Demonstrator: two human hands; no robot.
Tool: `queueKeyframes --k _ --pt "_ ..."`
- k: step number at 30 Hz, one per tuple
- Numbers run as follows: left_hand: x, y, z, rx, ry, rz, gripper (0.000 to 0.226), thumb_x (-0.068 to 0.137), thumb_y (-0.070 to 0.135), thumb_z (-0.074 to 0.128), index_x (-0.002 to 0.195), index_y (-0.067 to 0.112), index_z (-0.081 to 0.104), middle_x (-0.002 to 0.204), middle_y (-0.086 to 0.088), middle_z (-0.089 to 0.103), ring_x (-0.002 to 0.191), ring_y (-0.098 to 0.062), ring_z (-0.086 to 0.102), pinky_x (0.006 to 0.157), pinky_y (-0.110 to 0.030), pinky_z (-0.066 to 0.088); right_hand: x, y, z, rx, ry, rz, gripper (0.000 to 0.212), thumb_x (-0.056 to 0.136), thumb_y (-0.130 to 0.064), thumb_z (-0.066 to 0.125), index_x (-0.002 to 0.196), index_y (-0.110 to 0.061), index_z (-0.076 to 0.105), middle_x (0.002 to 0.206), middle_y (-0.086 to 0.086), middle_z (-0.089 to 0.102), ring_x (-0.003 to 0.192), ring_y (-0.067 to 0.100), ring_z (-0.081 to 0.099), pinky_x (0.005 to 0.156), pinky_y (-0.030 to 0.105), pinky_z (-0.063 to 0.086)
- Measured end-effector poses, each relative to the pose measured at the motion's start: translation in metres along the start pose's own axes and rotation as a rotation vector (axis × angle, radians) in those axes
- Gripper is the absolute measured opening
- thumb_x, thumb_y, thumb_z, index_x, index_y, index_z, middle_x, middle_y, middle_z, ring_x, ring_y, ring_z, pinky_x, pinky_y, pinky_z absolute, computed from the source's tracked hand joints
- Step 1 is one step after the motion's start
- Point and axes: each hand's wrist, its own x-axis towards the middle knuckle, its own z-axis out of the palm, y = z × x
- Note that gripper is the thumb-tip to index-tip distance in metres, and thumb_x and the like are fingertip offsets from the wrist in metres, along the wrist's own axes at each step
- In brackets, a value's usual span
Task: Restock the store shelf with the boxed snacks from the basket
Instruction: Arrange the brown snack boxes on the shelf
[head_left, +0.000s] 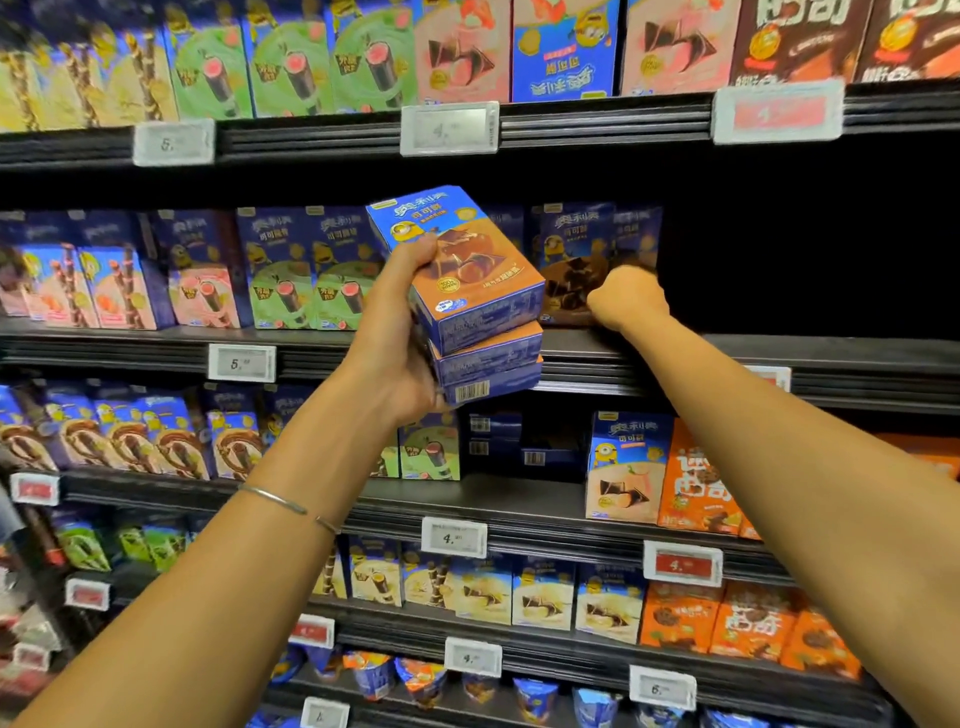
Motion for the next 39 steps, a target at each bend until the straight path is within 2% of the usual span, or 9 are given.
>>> queueKeyframes --k 12,16,18,21,24,27,32,36,39 --pt "0.015 0.010 -0.010 -0.002 -0.062 -0.039 0.047 0.086 0.063 0.071 0.116 0.027 0.079 0.123 -0.004 0.078 0.113 -0.034 0.075 0.097 -0.070 0.053 0.001 -0.005 0.005 0.032 -0.017 0.046 0.015 0.090 -0.024 0.062 0.087 -0.012 0.055 0.094 0.012 0.057 0.080 0.029 0.050 0.070 0.033 0.041" --pt "0.019 0.008 -0.007 0.024 -0.075 -0.024 0.038 0.087 0.063 0.071 0.093 0.028 0.086 0.117 -0.004 0.080 0.105 -0.033 0.077 0.093 -0.069 0.055 -0.025 -0.014 -0.009 0.192 0.222 0.047 0.023 0.086 -0.035 0.067 0.091 -0.018 0.052 0.091 0.005 0.054 0.079 0.026 0.051 0.068 0.031 0.039" --pt "0.020 0.006 -0.005 0.040 -0.076 -0.023 0.038 0.087 0.064 0.070 0.089 0.030 0.086 0.115 -0.004 0.080 0.104 -0.033 0.078 0.093 -0.071 0.054 -0.041 -0.027 -0.023 0.449 0.276 -0.029 0.028 0.088 -0.044 0.067 0.093 -0.019 0.056 0.092 -0.001 0.061 0.081 0.020 0.057 0.068 0.028 0.041" --pt "0.022 0.005 -0.003 0.059 -0.074 -0.006 0.042 0.088 0.065 0.069 0.093 0.028 0.086 0.115 -0.006 0.080 0.103 -0.034 0.078 0.092 -0.071 0.054 -0.066 -0.051 -0.051 0.880 -0.163 -0.042 0.047 0.082 -0.070 0.064 0.088 -0.024 0.068 0.085 -0.005 0.074 0.075 0.011 0.072 0.070 0.029 0.050" --pt "0.021 0.003 0.002 0.087 -0.066 0.034 0.048 0.090 0.064 0.067 0.110 0.023 0.082 0.114 -0.010 0.080 0.102 -0.034 0.078 0.090 -0.064 0.059 -0.084 -0.062 -0.062 0.946 -0.567 -0.077 0.068 0.066 -0.081 0.070 0.106 -0.026 0.072 0.102 -0.003 0.078 0.095 0.015 0.076 0.090 0.043 0.056" --pt "0.021 0.002 0.007 0.121 -0.072 0.061 0.059 0.090 0.072 0.062 0.117 0.023 0.079 0.116 -0.012 0.079 0.102 -0.033 0.078 0.085 -0.055 0.063 -0.094 -0.069 -0.062 0.911 -0.589 -0.128 0.071 0.069 -0.068 0.078 0.120 -0.019 0.067 0.107 -0.001 0.078 0.102 0.018 0.074 0.099 0.048 0.053" --pt "0.023 -0.002 0.012 0.251 0.024 0.061 0.093 0.075 0.096 0.045 0.129 0.026 0.072 0.118 -0.011 0.079 0.106 -0.037 0.077 0.101 -0.061 0.056 -0.104 -0.065 -0.068 0.989 -0.457 -0.065 0.040 0.083 -0.054 0.071 0.104 -0.019 0.073 0.097 0.000 0.079 0.093 0.019 0.076 0.096 0.048 0.056" --pt "0.022 -0.005 0.011 0.273 0.066 0.039 0.080 0.077 0.089 0.056 0.120 0.024 0.076 0.107 -0.008 0.081 0.095 -0.033 0.080 0.087 -0.057 0.063 -0.107 -0.060 -0.075 1.094 -0.456 0.034 0.044 0.083 -0.044 0.073 0.113 -0.013 0.069 0.099 0.006 0.079 0.092 0.024 0.076 0.092 0.050 0.058" --pt "0.023 -0.008 0.007 0.240 0.105 0.048 0.054 0.088 0.071 0.067 0.111 0.023 0.076 0.102 -0.006 0.082 0.088 -0.029 0.081 0.074 -0.051 0.065 -0.103 -0.053 -0.080 1.164 -0.414 0.143 0.035 0.087 -0.037 0.071 0.114 -0.014 0.069 0.094 0.002 0.079 0.084 0.019 0.077 0.083 0.043 0.062"
